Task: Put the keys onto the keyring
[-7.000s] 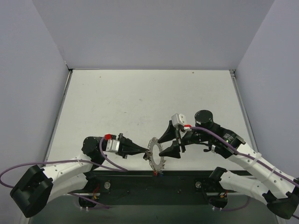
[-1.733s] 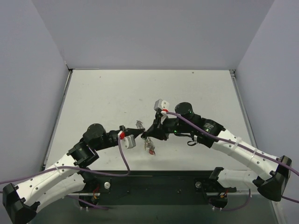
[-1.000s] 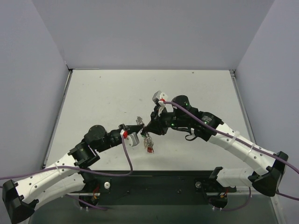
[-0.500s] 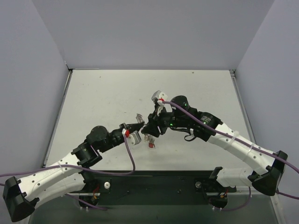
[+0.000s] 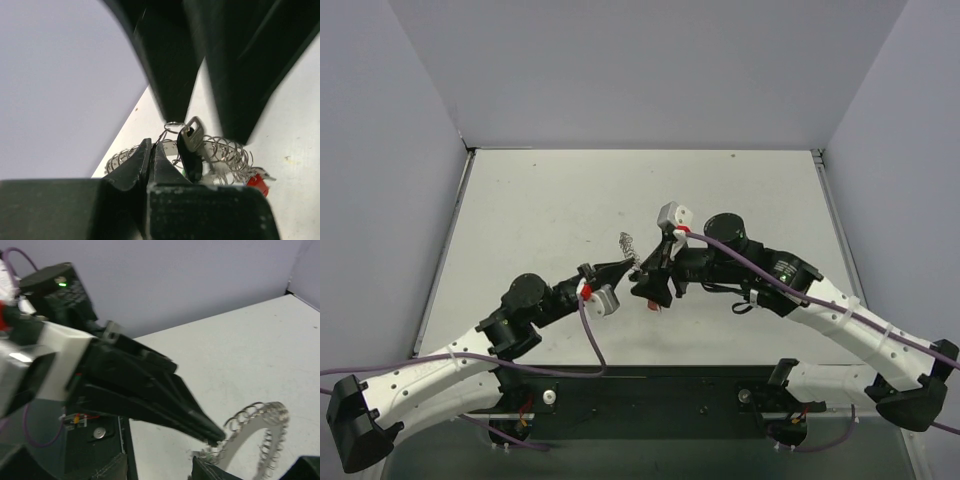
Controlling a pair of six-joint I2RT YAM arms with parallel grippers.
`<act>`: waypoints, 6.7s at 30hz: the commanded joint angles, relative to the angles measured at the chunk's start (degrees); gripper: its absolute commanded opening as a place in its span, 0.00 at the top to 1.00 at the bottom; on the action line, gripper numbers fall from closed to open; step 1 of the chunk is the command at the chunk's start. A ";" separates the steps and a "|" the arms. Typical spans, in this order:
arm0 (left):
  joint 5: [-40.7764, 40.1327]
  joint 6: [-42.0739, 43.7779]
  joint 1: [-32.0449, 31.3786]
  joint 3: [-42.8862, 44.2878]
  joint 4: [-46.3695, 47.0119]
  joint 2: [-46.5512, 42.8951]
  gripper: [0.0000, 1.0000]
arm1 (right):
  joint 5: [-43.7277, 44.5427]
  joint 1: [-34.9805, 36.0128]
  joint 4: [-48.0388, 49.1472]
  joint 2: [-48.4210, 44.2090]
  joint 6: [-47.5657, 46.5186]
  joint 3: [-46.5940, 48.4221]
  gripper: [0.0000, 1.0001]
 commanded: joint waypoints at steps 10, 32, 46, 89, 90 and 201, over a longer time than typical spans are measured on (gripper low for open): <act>0.85 1.65 1.18 -2.70 3.37 -1.93 1.00 | -3.34 3.40 0.74 -8.75 -5.74 -0.09 0.38; 4.81 0.95 1.26 -3.67 4.78 -4.74 1.00 | -7.54 -1.87 3.90 -3.83 -10.66 -5.36 0.54; 9.29 1.13 1.27 -4.20 4.17 -6.32 1.00 | -25.64 -10.75 13.66 -5.67 -12.07 -12.49 0.53; 10.70 1.04 1.27 -4.02 5.13 -6.14 1.00 | -19.24 -10.75 16.29 -0.75 -11.19 -13.45 0.58; 10.78 1.04 1.27 -4.02 5.22 -6.14 1.00 | -19.33 -10.75 16.38 -0.66 -11.19 -13.45 0.59; 2.96 -6.43 7.95 -8.24 -1.54 -11.59 1.00 | -4.65 -36.86 27.89 43.47 18.43 -8.08 1.00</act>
